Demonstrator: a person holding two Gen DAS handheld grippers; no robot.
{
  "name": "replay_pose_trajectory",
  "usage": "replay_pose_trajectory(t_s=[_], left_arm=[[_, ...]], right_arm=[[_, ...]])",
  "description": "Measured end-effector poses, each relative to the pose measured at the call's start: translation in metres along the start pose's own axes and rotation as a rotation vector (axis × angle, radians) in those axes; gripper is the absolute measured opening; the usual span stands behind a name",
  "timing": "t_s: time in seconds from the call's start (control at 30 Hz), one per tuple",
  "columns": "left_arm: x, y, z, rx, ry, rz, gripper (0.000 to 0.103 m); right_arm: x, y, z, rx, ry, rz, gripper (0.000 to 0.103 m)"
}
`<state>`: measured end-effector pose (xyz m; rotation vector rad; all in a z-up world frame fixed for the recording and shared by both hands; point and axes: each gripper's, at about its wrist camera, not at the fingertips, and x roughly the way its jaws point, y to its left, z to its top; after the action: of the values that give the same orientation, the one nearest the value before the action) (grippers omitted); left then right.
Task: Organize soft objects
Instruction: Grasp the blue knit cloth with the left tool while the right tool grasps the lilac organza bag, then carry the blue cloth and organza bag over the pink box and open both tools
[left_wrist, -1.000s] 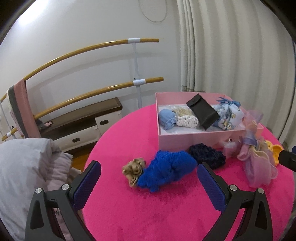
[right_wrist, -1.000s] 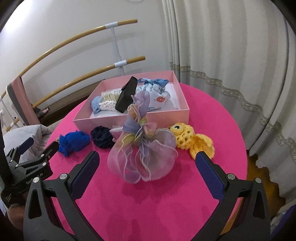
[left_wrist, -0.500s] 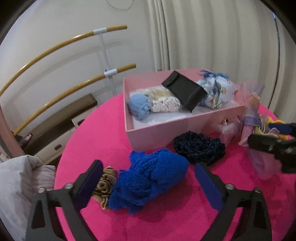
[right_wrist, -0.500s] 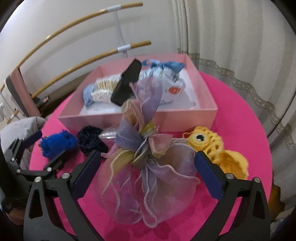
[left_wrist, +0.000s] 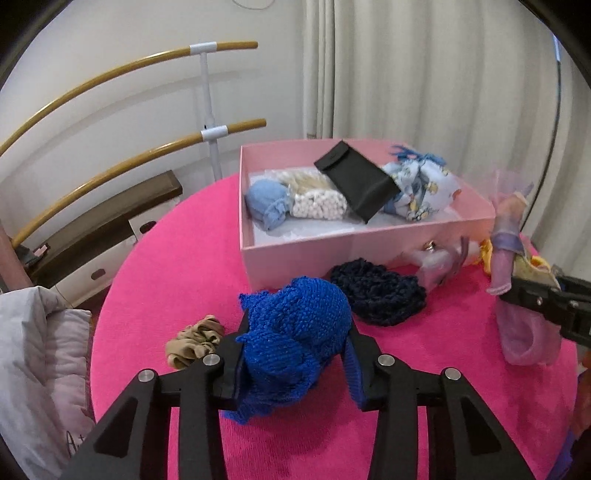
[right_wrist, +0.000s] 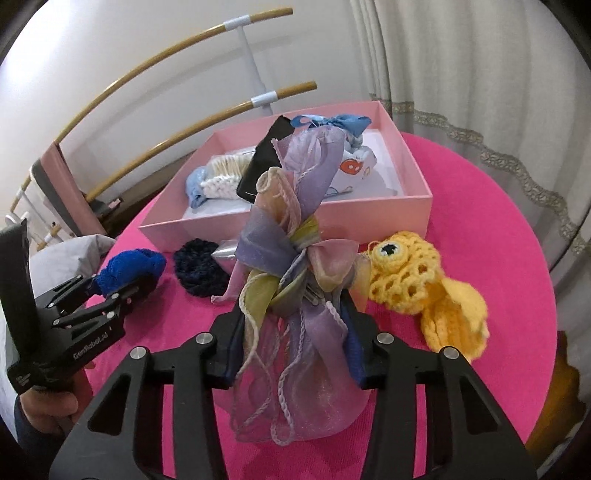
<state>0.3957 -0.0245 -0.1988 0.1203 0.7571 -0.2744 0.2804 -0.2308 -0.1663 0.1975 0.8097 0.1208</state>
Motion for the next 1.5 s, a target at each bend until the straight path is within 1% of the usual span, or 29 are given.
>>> replay_pose_trajectory(t_s=[0.2,0.33,0.37,0.43,0.57,0.67,0.83,0.9,1.0,1.1,1.17,1.33,1.5], left_arm=[[-0.029,-0.010,-0.012,-0.015,-0.021,-0.007,0.039],[-0.042,-0.017,-0.019,-0.036,-0.029,-0.018,0.038],[-0.045,-0.018,-0.020,-0.040,-0.029,-0.019,0.038],[-0.052,-0.020,-0.023,-0.042,-0.033,-0.016,0.038],[-0.063,-0.024,-0.027,-0.056,-0.036,-0.017,0.038],[-0.070,-0.026,-0.028,-0.066,-0.035,-0.016,0.038],[-0.079,-0.027,-0.024,-0.082,-0.034,0.004,0.038],[-0.080,-0.029,-0.018,-0.090,-0.037,0.012,0.038],[-0.088,-0.030,-0.008,-0.091,-0.055,0.018,0.038],[-0.096,-0.028,0.010,-0.089,-0.083,0.028,0.038],[-0.100,-0.026,0.026,-0.091,-0.106,0.034,0.038],[-0.102,-0.018,0.071,-0.094,-0.154,0.041,0.038],[-0.090,-0.007,0.115,-0.113,-0.166,0.022,0.038]], right_arm=[[-0.017,0.002,-0.007,0.000,-0.024,0.033,0.041],[-0.031,0.009,-0.012,-0.020,-0.047,0.032,0.041],[-0.034,0.011,-0.014,-0.032,-0.054,0.030,0.041],[-0.041,0.021,-0.019,-0.087,-0.077,-0.002,0.042],[-0.047,0.035,-0.028,-0.155,-0.092,-0.027,0.042],[-0.047,0.035,-0.029,-0.127,-0.071,-0.009,0.041],[-0.057,0.029,-0.018,-0.084,-0.081,0.023,0.038],[-0.061,0.028,-0.014,-0.083,-0.089,0.023,0.038],[-0.066,0.022,-0.002,-0.063,-0.103,0.035,0.038],[-0.072,0.017,0.016,-0.057,-0.122,0.042,0.038],[-0.076,0.013,0.033,-0.062,-0.141,0.032,0.038],[-0.078,0.005,0.080,-0.046,-0.169,0.041,0.038],[-0.071,-0.003,0.134,-0.035,-0.177,0.038,0.038]])
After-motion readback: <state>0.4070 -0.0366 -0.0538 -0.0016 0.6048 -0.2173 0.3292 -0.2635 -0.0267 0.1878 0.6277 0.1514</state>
